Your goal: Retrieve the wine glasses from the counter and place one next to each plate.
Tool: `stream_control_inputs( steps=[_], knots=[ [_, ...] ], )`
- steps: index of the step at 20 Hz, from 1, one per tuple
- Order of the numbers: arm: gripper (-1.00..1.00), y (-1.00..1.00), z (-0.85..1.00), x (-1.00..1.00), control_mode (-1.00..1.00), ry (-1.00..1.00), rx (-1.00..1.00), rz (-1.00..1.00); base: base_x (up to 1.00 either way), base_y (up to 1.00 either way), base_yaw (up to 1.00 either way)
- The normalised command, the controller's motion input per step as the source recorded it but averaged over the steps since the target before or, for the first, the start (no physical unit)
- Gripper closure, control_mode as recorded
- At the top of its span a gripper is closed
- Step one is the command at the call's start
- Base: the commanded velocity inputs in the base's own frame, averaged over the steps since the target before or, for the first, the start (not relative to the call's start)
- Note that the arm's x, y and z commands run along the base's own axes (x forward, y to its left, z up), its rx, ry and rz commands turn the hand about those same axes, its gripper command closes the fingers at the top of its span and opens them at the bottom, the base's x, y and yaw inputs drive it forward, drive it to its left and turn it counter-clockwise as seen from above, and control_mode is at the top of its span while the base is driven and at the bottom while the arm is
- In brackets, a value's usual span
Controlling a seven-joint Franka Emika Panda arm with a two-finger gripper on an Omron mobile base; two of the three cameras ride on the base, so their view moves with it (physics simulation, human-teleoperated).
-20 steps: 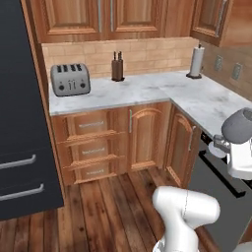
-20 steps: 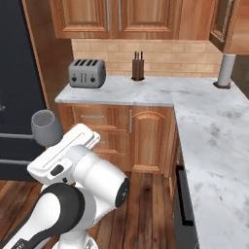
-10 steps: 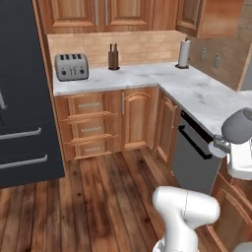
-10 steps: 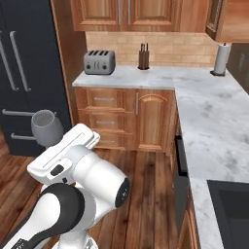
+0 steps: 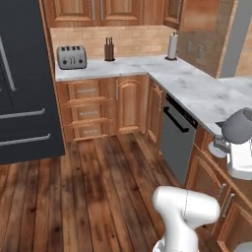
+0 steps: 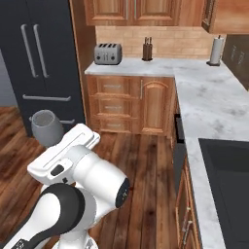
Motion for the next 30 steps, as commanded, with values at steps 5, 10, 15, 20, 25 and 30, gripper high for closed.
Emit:
stream_control_inputs(
  steps=[5,10,15,20,25,30],
  knots=[
    [1.0,0.0,0.0,0.0,1.0,0.0,0.0,0.0,-1.0,0.21,0.01],
    [1.0,0.0,0.0,0.0,1.0,0.0,0.0,0.0,-1.0,0.34,0.03],
    [1.0,0.0,0.0,0.0,1.0,0.0,0.0,0.0,-1.0,0.32,0.06],
    [1.0,0.0,0.0,0.0,1.0,0.0,0.0,0.0,-1.0,0.04,0.09],
    [1.0,0.0,0.0,0.0,1.0,0.0,0.0,0.0,-1.0,0.0,0.09],
    [1.0,0.0,0.0,0.0,1.0,0.0,0.0,0.0,-1.0,-0.1,0.08]
  ],
)
